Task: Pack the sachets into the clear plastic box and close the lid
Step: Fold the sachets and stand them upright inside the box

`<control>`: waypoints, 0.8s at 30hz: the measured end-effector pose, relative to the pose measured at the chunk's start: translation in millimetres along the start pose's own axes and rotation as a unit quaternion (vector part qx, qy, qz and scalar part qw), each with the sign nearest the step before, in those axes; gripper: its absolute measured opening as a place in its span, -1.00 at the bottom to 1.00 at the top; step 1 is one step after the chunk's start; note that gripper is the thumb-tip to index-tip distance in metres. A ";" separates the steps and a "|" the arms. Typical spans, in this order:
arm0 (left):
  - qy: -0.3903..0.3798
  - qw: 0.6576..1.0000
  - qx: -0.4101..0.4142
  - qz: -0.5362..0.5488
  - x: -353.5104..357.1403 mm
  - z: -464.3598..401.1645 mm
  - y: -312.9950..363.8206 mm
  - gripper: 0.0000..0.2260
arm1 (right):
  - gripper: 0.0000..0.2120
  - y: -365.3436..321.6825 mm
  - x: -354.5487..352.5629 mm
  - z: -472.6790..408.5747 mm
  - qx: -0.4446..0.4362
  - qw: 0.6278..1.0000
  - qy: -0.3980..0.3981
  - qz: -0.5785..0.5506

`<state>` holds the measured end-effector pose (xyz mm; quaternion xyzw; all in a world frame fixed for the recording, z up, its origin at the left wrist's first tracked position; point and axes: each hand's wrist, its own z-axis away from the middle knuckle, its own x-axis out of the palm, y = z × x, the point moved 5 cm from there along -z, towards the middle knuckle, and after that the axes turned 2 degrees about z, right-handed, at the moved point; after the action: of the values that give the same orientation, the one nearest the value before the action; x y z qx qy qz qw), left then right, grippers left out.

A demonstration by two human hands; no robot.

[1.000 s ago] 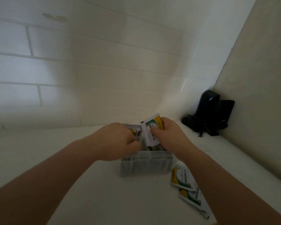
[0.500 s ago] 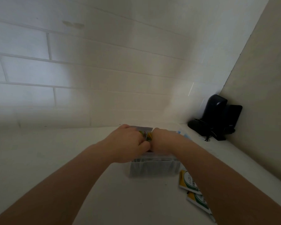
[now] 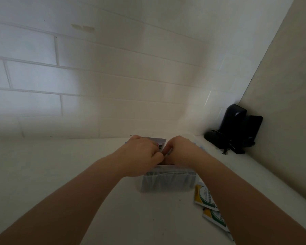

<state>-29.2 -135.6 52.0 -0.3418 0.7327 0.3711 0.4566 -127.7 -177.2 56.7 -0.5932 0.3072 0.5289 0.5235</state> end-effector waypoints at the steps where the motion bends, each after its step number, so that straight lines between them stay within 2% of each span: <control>1: 0.002 1.000 -0.003 0.007 -0.2 0.9 -1.1 -0.66 | -0.79 -1.0 1.3 -2.6 0.002 1.000 -0.003 0.020; 6: -0.028 0.999 -0.022 0.000 1.0 1.3 -2.1 -0.63 | -0.86 -6.5 6.2 -9.3 -0.008 0.997 0.025 0.074; 9: -0.044 0.998 -0.016 -0.048 -8.0 3.3 5.4 -0.60 | -0.79 1.5 -1.0 1.7 -0.003 0.997 0.063 -0.046; 12: 0.073 0.990 0.068 -0.098 -28.3 23.5 35.7 -0.61 | -0.88 12.9 -25.9 36.5 -0.069 0.970 0.153 -0.177; 14: 0.120 0.985 0.118 -0.036 -32.3 44.7 63.8 -0.72 | -0.89 25.5 -43.4 68.7 -0.127 0.948 0.203 -0.208; 15: 0.120 0.983 0.137 0.002 -29.6 53.3 76.6 -0.75 | -0.87 33.4 -48.7 85.8 -0.146 0.940 0.212 -0.224; 17: 0.077 0.983 0.157 0.052 -16.9 64.3 99.4 -0.77 | -0.84 53.9 -47.6 117.1 -0.147 0.939 0.199 -0.240; 21: -0.101 0.981 0.100 0.129 33.2 68.1 122.3 -0.80 | -0.88 90.7 -14.1 158.2 -0.099 0.958 0.120 -0.241; 24: -0.227 0.961 0.063 0.144 70.9 67.5 137.4 -0.64 | -0.87 116.5 12.2 176.0 -0.048 0.964 0.118 -0.231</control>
<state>-141.2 -21.8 -2.4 -0.1104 0.6727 0.4542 0.5736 -285.4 -39.0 29.6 -0.7310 0.1953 0.3337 0.5623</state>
